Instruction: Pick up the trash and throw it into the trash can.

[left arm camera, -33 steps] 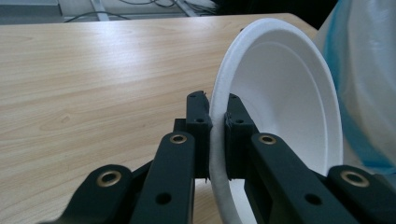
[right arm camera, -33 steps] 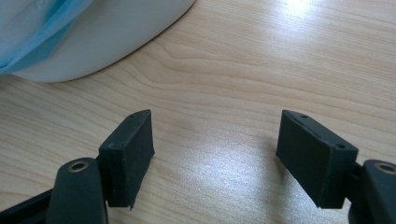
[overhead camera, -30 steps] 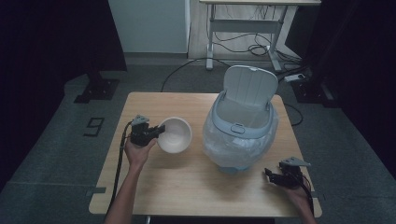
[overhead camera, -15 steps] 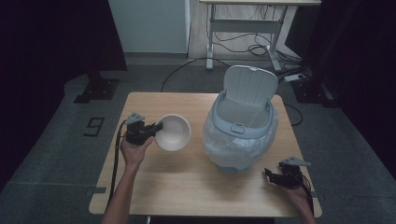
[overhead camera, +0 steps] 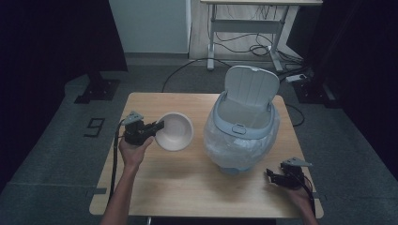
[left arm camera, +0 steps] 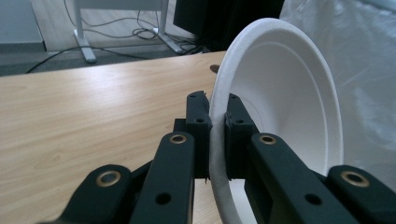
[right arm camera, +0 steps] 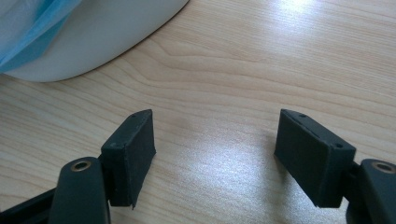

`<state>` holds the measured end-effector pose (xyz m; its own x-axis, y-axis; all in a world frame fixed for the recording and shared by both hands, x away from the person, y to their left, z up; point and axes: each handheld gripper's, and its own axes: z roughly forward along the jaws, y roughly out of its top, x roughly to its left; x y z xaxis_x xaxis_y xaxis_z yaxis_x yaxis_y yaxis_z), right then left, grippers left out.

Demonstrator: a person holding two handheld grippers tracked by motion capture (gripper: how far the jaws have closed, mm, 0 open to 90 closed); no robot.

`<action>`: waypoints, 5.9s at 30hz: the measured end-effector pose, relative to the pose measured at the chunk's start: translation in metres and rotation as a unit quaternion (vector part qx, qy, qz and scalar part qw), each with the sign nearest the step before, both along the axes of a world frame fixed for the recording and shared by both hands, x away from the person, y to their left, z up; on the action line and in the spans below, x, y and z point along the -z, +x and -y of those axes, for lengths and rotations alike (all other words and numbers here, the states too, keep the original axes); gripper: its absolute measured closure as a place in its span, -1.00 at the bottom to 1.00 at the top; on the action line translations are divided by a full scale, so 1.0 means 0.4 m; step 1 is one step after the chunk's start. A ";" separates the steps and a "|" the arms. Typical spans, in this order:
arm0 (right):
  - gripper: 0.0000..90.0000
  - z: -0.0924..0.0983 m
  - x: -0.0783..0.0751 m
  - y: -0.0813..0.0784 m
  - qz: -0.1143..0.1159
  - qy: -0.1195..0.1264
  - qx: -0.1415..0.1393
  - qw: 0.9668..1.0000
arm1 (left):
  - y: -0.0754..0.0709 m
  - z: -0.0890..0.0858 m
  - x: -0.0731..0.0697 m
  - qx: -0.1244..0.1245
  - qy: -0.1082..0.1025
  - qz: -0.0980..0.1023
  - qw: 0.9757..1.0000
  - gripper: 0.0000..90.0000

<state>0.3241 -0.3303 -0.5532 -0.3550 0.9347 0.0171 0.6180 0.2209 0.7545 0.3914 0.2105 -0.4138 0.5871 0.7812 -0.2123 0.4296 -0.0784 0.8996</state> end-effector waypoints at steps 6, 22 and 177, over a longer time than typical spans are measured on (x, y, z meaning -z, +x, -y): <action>-0.37 0.000 0.000 0.000 0.000 0.000 0.001 1.000 | -0.011 0.005 -0.041 0.008 -0.010 0.013 1.000 0.85; -0.35 0.001 0.000 0.000 0.001 -0.001 0.005 1.000 | -0.027 0.045 -0.155 0.032 -0.021 0.046 0.998 0.84; -0.35 0.000 0.000 -0.001 0.000 -0.003 0.006 1.000 | 0.143 0.544 -0.334 0.135 -0.010 0.096 0.986 0.82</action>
<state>0.3237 -0.3302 -0.5531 -0.3444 0.9388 0.0107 0.6200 0.2188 0.7534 0.4485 -0.0071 -0.2804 0.8036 0.5882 -0.0905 0.2164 -0.1473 0.9651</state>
